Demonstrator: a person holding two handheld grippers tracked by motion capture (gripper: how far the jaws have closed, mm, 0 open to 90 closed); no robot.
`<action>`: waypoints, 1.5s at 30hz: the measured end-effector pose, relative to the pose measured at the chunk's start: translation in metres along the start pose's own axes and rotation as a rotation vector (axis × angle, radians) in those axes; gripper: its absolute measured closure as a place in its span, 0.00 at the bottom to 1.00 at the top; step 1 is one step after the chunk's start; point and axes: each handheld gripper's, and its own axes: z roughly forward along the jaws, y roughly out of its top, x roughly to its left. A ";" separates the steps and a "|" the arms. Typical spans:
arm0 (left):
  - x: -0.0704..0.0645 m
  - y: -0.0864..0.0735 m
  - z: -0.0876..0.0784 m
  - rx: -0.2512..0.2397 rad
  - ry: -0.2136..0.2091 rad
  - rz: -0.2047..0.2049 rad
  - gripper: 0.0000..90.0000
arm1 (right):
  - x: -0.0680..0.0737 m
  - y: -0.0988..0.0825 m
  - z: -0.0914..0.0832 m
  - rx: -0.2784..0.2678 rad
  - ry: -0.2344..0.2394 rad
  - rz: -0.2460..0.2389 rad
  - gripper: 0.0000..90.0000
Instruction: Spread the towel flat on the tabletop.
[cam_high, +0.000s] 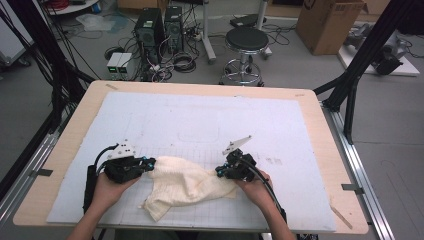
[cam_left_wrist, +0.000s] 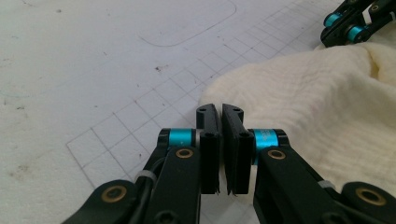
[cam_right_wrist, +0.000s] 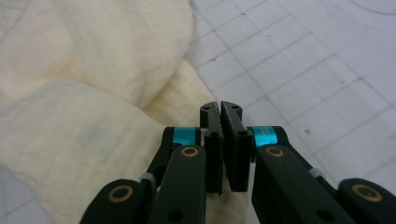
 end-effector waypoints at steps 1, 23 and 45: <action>0.000 -0.001 0.000 -0.001 0.001 -0.004 0.95 | 0.000 0.000 -0.003 -0.007 -0.025 -0.005 0.98; 0.012 -0.005 0.011 0.015 0.058 -0.081 0.95 | -0.015 -0.020 -0.057 -0.190 -0.129 0.102 0.75; 0.041 0.015 0.026 -0.035 0.119 -0.186 0.95 | -0.053 0.011 -0.027 -0.184 -0.225 0.184 0.96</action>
